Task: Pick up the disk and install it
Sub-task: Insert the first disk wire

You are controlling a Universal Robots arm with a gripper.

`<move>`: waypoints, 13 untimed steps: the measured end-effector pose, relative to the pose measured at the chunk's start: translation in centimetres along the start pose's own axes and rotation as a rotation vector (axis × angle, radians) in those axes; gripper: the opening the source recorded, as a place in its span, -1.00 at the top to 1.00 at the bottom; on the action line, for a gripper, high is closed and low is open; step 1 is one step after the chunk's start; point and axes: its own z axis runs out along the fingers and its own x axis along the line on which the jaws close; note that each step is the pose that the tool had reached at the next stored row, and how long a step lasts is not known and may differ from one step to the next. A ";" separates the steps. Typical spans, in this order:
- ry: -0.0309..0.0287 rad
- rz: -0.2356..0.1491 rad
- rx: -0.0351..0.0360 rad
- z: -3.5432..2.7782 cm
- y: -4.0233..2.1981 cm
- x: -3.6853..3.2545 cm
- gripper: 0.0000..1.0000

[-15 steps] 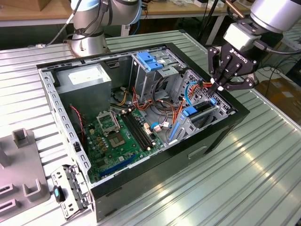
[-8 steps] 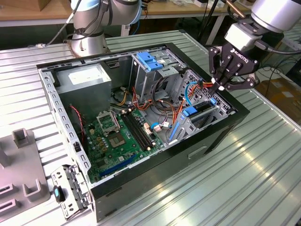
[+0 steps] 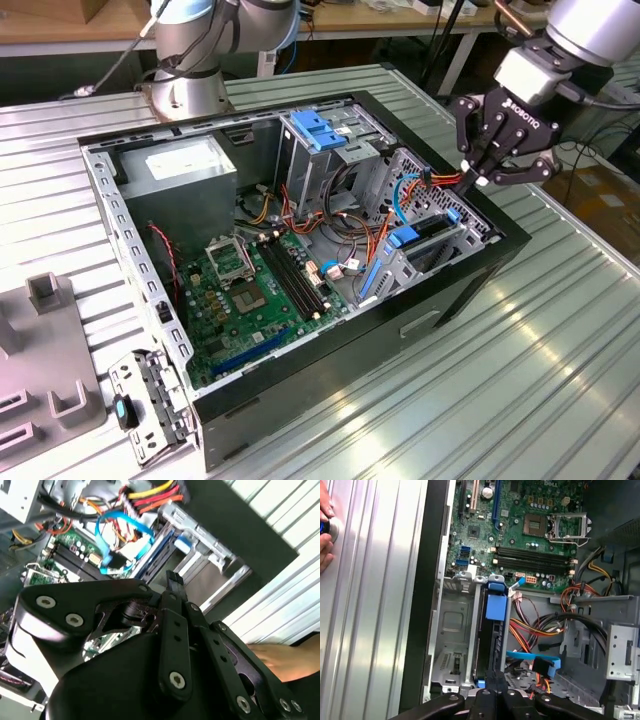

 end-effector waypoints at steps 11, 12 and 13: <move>0.0037 -0.080 -0.0060 0.46 -1.50 -1.69 0.79; 0.0051 -0.106 -0.0070 0.53 -1.51 -1.69 0.79; 0.0077 -0.153 -0.0071 0.64 -1.52 -1.68 0.79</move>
